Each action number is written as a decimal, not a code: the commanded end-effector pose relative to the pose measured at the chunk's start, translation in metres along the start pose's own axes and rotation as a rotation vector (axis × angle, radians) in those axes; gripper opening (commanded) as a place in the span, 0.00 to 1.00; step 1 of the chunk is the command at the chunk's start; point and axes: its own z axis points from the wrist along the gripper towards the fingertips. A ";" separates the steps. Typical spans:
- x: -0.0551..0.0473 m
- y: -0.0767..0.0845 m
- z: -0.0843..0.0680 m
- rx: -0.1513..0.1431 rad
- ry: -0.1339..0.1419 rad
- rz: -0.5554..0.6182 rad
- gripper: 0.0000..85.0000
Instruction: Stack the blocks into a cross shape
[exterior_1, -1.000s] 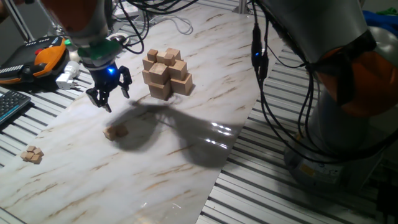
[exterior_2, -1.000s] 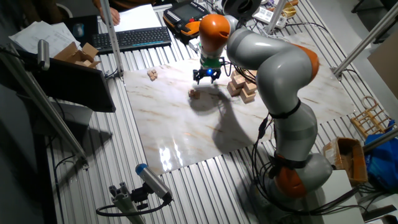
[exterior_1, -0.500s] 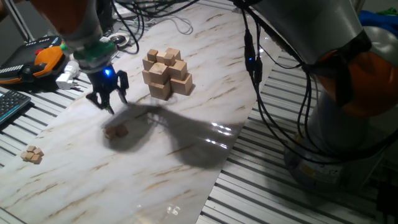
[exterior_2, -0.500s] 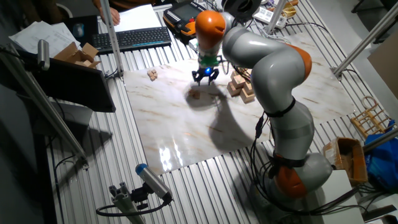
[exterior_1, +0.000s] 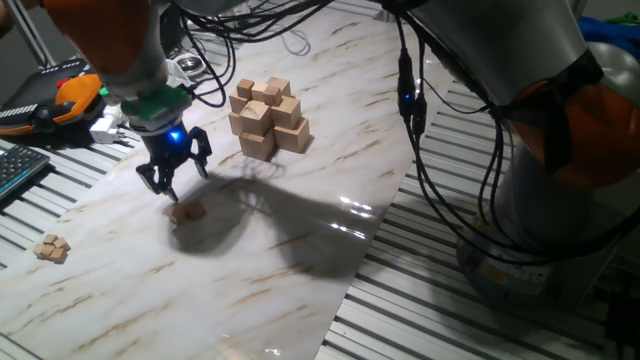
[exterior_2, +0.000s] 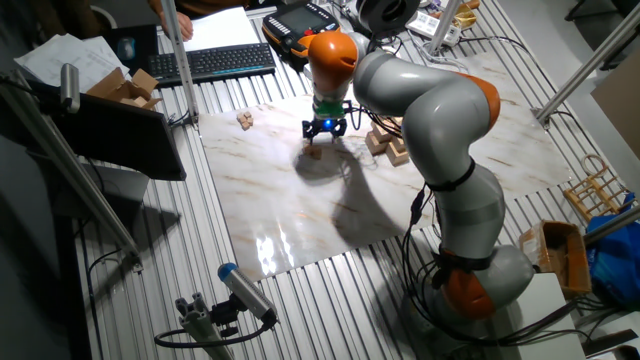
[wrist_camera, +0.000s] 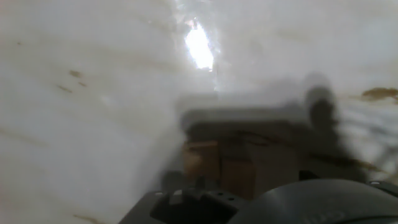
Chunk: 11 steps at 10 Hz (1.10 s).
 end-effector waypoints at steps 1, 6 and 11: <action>0.003 0.003 0.005 -0.007 -0.004 0.007 0.80; 0.010 0.009 0.017 -0.007 -0.010 0.006 0.80; 0.012 0.011 0.028 0.003 -0.019 -0.010 0.80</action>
